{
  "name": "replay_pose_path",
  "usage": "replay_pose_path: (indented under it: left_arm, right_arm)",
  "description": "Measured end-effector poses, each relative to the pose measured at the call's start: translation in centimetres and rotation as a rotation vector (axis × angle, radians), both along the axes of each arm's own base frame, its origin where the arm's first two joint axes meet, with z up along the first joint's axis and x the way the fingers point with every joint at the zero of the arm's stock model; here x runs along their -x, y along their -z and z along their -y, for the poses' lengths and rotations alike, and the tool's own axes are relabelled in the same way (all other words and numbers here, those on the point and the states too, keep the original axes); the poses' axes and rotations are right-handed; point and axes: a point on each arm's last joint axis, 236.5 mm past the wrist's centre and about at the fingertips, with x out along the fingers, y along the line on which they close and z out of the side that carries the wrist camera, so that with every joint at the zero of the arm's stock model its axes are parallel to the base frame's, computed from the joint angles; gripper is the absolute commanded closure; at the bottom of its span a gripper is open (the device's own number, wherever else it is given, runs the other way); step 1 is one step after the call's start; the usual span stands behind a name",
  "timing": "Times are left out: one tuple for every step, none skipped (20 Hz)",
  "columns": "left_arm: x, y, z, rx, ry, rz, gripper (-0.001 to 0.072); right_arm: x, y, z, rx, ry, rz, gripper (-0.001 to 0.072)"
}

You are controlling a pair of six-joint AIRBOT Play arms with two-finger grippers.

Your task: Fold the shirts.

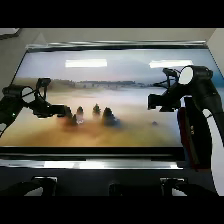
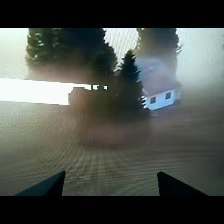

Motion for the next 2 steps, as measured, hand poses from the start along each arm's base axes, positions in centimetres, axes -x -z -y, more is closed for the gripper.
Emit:
replay_pose_path:
  left_arm:
    - [0.00,0.00,0.00,0.000,0.000,0.000,0.0010]
    - [0.00,0.00,0.00,0.000,0.000,0.000,0.0010]
  right_arm:
    - [0.01,0.01,0.01,0.000,0.000,0.000,0.0104]
    - [0.01,0.01,0.01,0.000,0.000,0.000,0.0104]
